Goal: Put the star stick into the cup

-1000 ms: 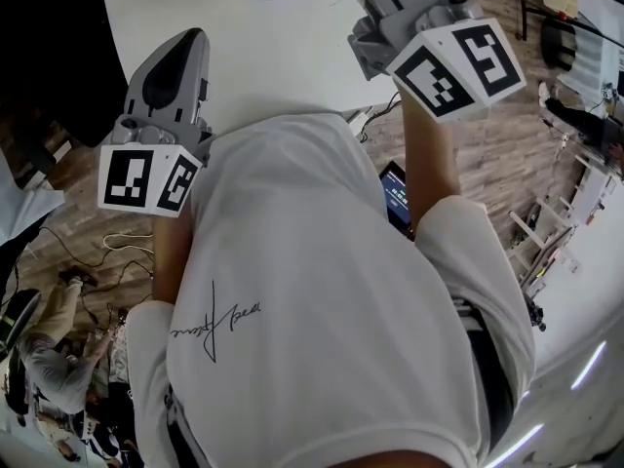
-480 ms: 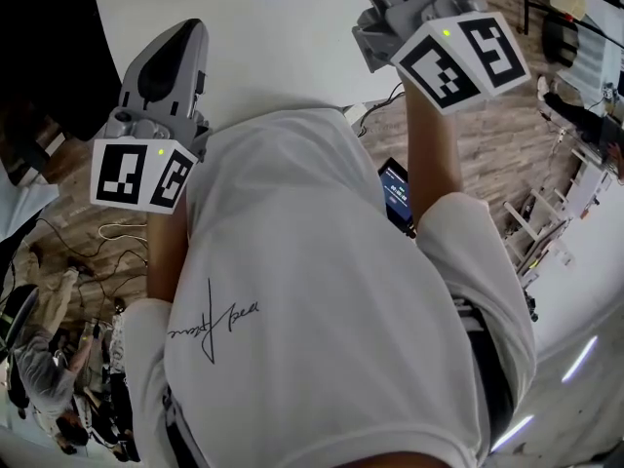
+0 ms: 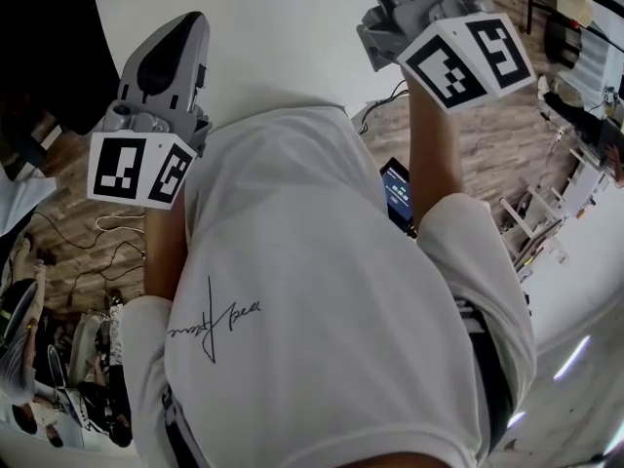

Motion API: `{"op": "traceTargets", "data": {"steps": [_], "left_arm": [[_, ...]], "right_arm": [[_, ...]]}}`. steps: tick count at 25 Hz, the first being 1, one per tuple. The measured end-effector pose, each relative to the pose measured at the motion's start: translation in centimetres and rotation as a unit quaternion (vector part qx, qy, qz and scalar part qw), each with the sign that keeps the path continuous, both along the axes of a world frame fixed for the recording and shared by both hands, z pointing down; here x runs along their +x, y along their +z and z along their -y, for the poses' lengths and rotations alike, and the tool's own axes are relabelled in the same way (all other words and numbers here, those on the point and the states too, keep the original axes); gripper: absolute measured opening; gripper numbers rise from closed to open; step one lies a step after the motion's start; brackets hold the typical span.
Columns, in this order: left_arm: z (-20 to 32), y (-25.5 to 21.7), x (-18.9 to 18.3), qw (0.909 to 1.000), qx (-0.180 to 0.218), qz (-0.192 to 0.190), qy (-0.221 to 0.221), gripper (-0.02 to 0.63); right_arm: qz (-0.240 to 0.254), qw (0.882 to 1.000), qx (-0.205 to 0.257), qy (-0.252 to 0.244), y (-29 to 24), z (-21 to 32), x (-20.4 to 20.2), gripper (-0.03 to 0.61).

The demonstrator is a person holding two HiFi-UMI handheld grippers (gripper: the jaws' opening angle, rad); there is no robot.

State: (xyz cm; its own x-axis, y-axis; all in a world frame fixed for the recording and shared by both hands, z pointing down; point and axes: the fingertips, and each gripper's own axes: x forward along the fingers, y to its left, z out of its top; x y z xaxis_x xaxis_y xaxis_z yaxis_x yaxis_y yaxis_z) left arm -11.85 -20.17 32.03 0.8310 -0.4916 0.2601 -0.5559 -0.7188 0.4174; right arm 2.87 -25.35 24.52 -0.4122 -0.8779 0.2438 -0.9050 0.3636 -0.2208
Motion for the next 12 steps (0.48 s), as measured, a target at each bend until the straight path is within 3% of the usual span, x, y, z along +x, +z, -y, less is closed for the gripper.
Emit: {"op": "traceTargets", "data": {"steps": [12], "left_arm": [[0.5, 0.7, -0.3, 0.9999, -0.012, 0.005, -0.002, 0.008]], "right_arm": [[0.008, 1.0, -0.012, 0.0, 1.2, 0.8, -0.3, 0.018]]}}
